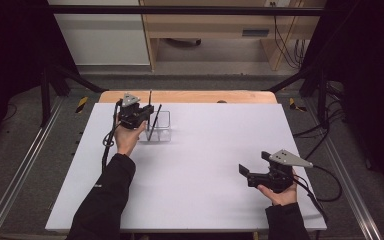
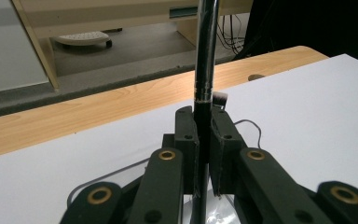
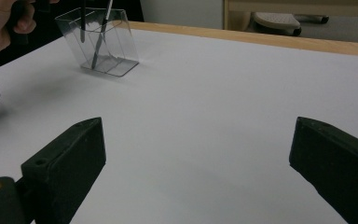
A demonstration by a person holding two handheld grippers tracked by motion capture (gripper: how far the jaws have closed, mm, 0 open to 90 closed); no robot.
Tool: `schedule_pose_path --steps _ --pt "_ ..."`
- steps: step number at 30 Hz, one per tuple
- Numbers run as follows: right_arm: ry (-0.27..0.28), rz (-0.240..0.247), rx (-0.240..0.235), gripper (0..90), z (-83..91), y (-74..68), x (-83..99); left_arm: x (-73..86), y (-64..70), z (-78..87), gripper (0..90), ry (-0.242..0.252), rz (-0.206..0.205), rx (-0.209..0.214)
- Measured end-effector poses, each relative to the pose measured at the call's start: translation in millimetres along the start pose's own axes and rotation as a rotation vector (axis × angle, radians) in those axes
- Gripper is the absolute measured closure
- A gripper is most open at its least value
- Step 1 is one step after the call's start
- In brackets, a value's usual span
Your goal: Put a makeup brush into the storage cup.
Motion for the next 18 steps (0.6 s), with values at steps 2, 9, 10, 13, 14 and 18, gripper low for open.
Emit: schedule_pose_path --steps 2,9,10,13,14,18 --pt "-0.001 -0.001 0.001 4.2 -0.2 0.0 0.1 2.4 -0.2 -0.1 82.7 -0.005 -0.001 -0.001" --pt "0.000 -0.001 0.001 4.3 -0.1 -0.1 0.0 8.5 0.6 0.8 82.6 -0.010 -0.004 -0.003" --pt "0.001 -0.001 0.001 4.3 0.1 0.0 -0.2 9.2 0.5 0.9 82.6 -0.010 -0.003 -0.003" --pt "0.005 -0.004 0.002 4.3 0.4 -0.1 -0.7 10.4 0.5 2.7 82.5 -0.013 -0.004 -0.002" --pt "0.005 -0.005 0.002 4.3 0.4 -0.1 -0.7 10.6 0.8 3.3 82.4 -0.012 -0.003 -0.002" --pt "0.004 -0.003 0.003 4.3 0.2 0.0 -0.6 11.4 1.7 7.1 81.6 -0.012 -0.012 -0.004"
Point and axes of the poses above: each handheld gripper's, and its own axes: z roughly backward along the jaws, x roughly out of its underside, y roughly to its right, the point moved 9 cm from there along -z, roughly forward along the jaws, and after that the axes turned 2 degrees about y, right-handed, at the moved point
